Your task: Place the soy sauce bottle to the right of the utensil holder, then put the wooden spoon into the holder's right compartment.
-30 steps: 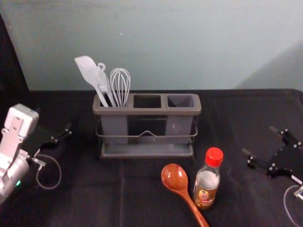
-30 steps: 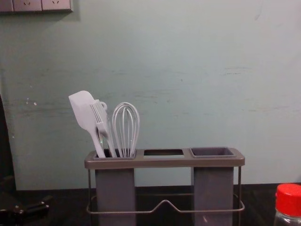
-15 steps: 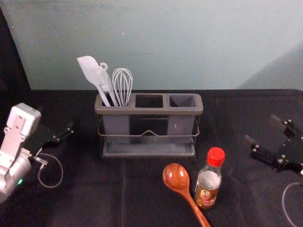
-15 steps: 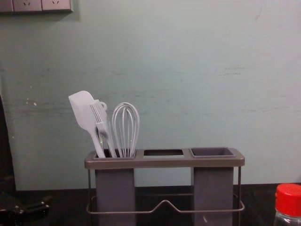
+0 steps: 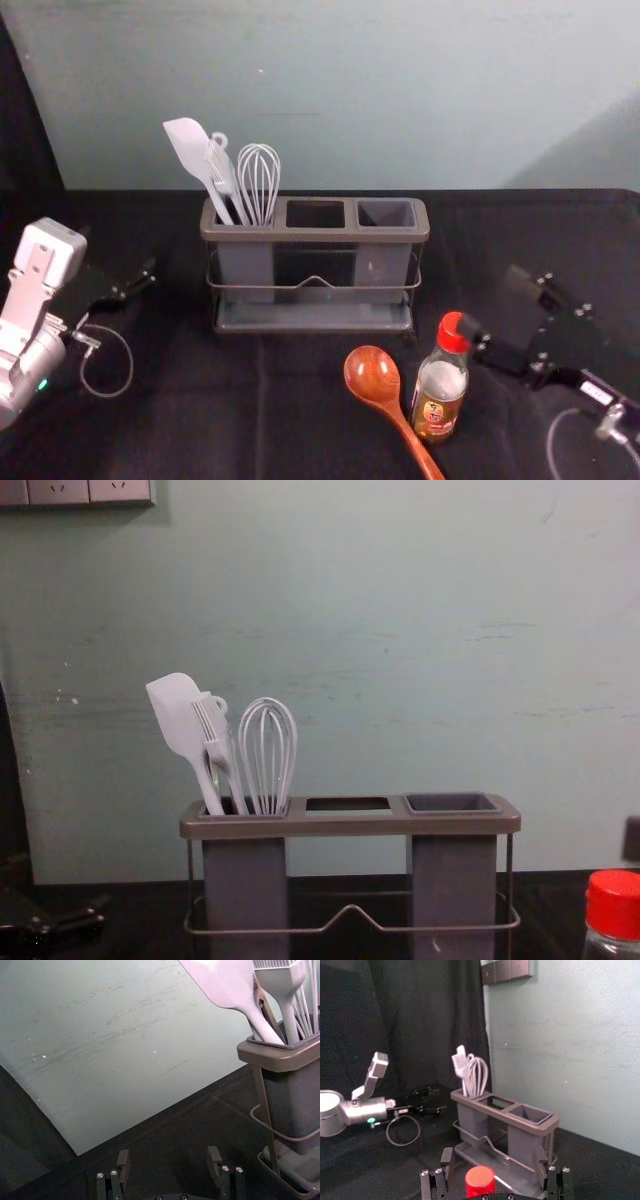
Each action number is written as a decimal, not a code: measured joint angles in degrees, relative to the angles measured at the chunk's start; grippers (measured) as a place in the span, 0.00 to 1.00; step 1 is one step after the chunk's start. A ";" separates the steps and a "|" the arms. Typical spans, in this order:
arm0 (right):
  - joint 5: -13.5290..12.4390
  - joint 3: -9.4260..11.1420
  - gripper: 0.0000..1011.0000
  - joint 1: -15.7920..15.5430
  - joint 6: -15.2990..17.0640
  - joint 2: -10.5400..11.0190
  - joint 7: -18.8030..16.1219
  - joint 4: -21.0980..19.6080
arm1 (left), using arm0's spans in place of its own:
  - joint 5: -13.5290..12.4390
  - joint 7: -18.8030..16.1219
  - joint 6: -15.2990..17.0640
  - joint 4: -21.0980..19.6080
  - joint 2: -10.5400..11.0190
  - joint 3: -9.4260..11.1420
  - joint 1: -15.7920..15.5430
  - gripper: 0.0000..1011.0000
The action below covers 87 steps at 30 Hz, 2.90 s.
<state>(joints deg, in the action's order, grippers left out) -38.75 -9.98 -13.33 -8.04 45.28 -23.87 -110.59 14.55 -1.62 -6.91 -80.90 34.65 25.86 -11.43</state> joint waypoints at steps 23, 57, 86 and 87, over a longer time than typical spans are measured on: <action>8.29 -5.35 0.99 4.70 0.75 -7.22 -1.83 6.21 | 0.00 0.00 0.00 0.00 0.00 0.00 0.00 1.00; 10.59 -1.96 0.99 3.70 0.72 -10.59 -4.07 7.01 | 0.00 0.00 0.00 0.00 0.00 0.00 0.00 1.00; 10.18 -1.64 0.76 3.64 1.18 -11.55 -4.22 7.03 | 0.00 0.00 0.00 0.00 0.00 0.00 0.00 1.00; 10.11 -1.61 0.74 3.63 1.23 -11.55 -4.22 7.02 | 0.00 0.00 0.00 0.00 0.00 0.00 0.00 1.00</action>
<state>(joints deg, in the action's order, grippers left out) -28.63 -11.59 -9.70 -6.81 33.73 -28.08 -103.57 14.55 -1.62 -6.91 -80.90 34.64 25.86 -11.43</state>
